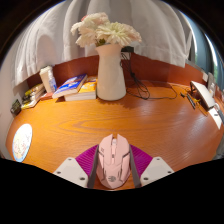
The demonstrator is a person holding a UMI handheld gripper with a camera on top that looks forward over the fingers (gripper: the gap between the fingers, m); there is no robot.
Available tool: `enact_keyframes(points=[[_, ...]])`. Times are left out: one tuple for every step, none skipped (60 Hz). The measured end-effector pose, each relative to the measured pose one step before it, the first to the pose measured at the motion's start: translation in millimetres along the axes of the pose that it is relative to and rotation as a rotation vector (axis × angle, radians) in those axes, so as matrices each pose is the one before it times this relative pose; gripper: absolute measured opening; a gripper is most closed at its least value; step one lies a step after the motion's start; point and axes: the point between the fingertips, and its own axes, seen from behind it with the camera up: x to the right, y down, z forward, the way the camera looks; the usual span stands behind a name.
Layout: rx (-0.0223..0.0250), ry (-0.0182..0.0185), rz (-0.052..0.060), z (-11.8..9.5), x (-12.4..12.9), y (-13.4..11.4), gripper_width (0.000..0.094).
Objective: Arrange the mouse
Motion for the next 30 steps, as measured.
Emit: enact_keyframes(points=[[0.00099,0.00610,0.0060,0.04,0.52,-0.03,0.0527],[0.00061,0.00456,0.0086,0.04,0.00,0.12,0.0525],[0.00092,0.00416,0.0070,0.11,0.21,-0.03,0.0512],[0.00087,0.00425,0.0048,0.22,0.12,-0.03,0.0513],[0.00046,0.00383,0.0026,0.11,0.40,-0.08,0.0503],[0.00060,0.00509,0.0004,0.18,0.37,-0.12,0.0491],[-0.00003,0.00418,0.0006,0.32,0.21,0.22,0.0483],[-0.00187,0.00412,0.0017,0.00,-0.37,0.15,0.0473],[0.00100,0.00424,0.0031,0.00,0.51,0.25,0.0467],[0.00013,0.00424,0.0043,0.12,0.29,0.08,0.0442],[-0.00161,0.00445,0.0041,0.08,0.31,0.36,0.0437],[-0.00316,0.00614,0.0002,0.03,0.61,0.55,0.0414],[-0.00336,0.00585,-0.0039,0.50,0.46,0.43,0.0414],[-0.00587,0.00526,-0.0032,0.24,0.10,0.39,0.0402],[-0.00545,0.00487,-0.0003,0.74,-0.56,-1.33,0.0397],[-0.00720,0.00496,0.0010,-0.46,-0.39,0.56,0.0396],[-0.00774,0.00492,0.0027,0.08,0.09,0.13,0.0395],[-0.00651,0.00469,0.0040,0.06,-0.14,-0.25,0.0396],[-0.00702,0.00487,0.0043,-0.03,0.02,-0.27,0.0396],[-0.00711,0.00420,0.0051,-0.06,-0.40,-0.42,0.0398],[-0.00678,0.00211,0.0067,-0.83,-1.27,-1.50,0.0397],[-0.00015,0.00025,0.0083,-1.45,-2.20,-3.30,0.0396],[0.00455,0.00060,0.0079,-2.47,-2.55,-5.15,0.0396],[0.00822,0.00284,0.0038,-2.96,-1.94,-6.03,0.0396],[0.01015,0.00636,0.0014,-4.53,-2.20,-6.66,0.0399],[0.01373,0.00917,0.0001,-5.13,-1.98,-8.37,0.0398],[0.01586,0.01039,-0.0019,-5.70,-2.35,-9.53,0.0398],[0.01703,0.00929,-0.0036,-5.78,-3.51,-9.60,0.0398],[0.01700,0.00622,-0.0033,-6.47,-4.47,-10.34,0.0398],[0.01907,0.00295,-0.0008,-6.93,-5.64,-11.35,0.0398]])
